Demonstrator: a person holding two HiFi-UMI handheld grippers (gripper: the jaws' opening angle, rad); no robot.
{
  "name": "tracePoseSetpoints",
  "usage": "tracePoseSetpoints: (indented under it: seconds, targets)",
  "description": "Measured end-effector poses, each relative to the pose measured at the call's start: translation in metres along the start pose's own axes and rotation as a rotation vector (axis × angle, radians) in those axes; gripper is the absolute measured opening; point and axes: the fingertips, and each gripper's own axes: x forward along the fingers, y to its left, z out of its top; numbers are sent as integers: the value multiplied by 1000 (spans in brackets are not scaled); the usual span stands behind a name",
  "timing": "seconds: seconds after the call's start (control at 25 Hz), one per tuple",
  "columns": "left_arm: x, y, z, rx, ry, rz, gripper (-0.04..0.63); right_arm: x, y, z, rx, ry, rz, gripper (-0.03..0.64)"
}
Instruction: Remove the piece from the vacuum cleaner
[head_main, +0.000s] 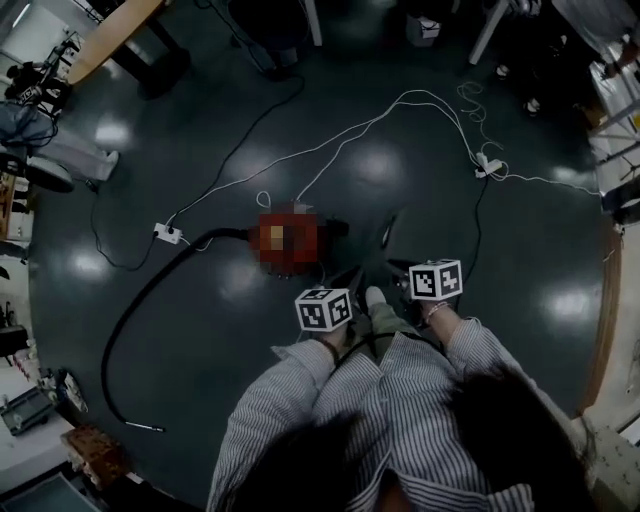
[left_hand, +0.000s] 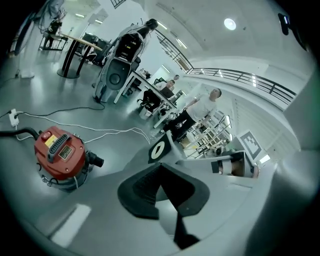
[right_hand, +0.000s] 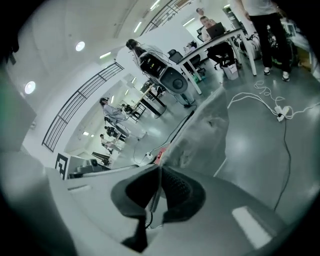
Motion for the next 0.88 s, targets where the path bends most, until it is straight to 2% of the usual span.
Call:
tracePoseSetpoints:
  seconds: [0.2,0.32,0.56,0.88]
  targets:
    - [-13,-16,24,23,-44,-31,6,-11,21,8,32,-52,37,20]
    - [-19,-15,23,18,-53,-35,6,-14,25,3,48,-58,38,20]
    - [-17,-15,23,-11,-55,-59,6,-18,32,4,-6,-56,32,20]
    - [-14,-24,21,-9,-37,-80,6,-23,33,-1,-24,-36,16,20]
